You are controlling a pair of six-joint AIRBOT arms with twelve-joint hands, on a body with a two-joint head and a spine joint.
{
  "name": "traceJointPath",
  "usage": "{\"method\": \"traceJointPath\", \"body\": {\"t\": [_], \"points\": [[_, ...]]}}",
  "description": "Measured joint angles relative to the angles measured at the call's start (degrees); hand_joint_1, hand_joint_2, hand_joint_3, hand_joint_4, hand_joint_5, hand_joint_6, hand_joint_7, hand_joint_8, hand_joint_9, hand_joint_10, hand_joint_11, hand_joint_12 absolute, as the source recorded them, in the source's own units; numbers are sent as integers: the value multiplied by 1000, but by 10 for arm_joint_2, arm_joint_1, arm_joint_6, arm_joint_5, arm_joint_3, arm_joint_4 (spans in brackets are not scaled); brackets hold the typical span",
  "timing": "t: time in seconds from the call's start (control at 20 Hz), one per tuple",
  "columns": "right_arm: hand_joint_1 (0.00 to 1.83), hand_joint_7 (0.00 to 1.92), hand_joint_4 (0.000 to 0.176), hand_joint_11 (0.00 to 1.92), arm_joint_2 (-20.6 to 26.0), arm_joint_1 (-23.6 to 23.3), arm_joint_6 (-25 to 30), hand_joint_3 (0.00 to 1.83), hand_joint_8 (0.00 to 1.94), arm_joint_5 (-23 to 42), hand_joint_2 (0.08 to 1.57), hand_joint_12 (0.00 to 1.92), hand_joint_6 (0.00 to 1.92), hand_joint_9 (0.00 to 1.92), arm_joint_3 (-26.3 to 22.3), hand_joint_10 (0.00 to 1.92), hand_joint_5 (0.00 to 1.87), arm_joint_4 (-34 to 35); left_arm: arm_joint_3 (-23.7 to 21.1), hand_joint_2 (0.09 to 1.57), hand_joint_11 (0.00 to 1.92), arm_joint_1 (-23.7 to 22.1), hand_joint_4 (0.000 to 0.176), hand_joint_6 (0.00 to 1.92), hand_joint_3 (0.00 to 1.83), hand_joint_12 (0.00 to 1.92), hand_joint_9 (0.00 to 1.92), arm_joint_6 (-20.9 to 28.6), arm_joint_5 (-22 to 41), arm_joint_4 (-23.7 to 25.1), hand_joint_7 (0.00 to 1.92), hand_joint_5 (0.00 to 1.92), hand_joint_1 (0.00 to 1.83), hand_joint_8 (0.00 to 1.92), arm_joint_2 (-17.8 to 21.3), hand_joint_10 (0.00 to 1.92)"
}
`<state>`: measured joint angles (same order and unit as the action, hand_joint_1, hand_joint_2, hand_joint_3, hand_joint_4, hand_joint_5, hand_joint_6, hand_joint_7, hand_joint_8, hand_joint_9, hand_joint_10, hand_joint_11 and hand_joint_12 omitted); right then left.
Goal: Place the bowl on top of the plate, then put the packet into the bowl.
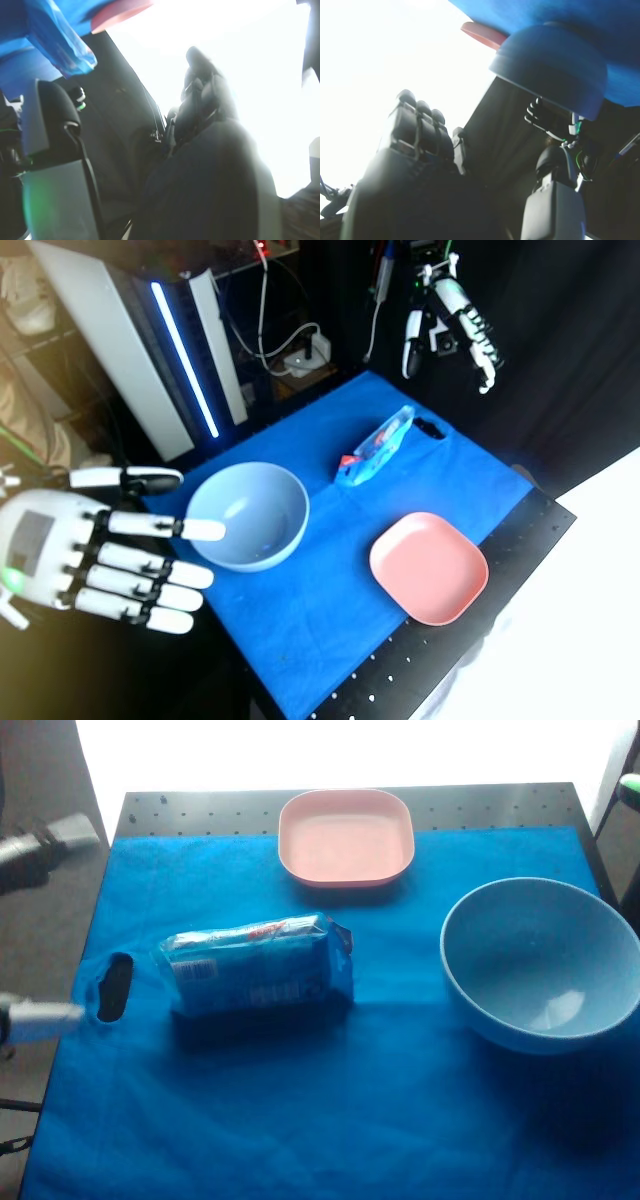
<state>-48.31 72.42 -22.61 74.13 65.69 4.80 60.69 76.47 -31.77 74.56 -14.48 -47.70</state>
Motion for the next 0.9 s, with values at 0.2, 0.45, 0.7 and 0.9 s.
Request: {"method": "traceJointPath", "body": {"t": [0.2, 0.45, 0.7, 0.9], "points": [[641, 36, 68, 66, 0, -44, 0, 0, 8, -26, 795, 77, 6, 42, -2, 7, 17, -76, 0, 1018, 0, 0, 126, 0, 0, 253, 134, 1, 1, 3, 231, 401, 511, 0, 0, 0], [663, 49, 93, 16, -2, -44, -1, 2, 6, -56, 801, 62, 9, 24, 3, 0, 45, -63, 0, 986, 0, 0, 147, 0, 0, 5, 3, 0, 4, 8, 39, 142, 552, 0, 0, 0], [647, 5, 141, 2, -5, -56, -1, 3, 0, -71, 812, 8, 0, 5, 3, 0, 29, -98, 0, 837, 0, -3, 176, 0, 0, 0, 0, -2, 8, 10, 0, 0, 608, 0, 0, 0], [619, 0, 176, 24, -5, -100, -1, 0, 0, -127, 788, 11, 1, 2, 4, 0, 34, -168, -1, 800, 0, -5, 176, 0, 0, 0, 0, -4, 15, 16, 0, 0, 667, 0, 0, 0]]}}
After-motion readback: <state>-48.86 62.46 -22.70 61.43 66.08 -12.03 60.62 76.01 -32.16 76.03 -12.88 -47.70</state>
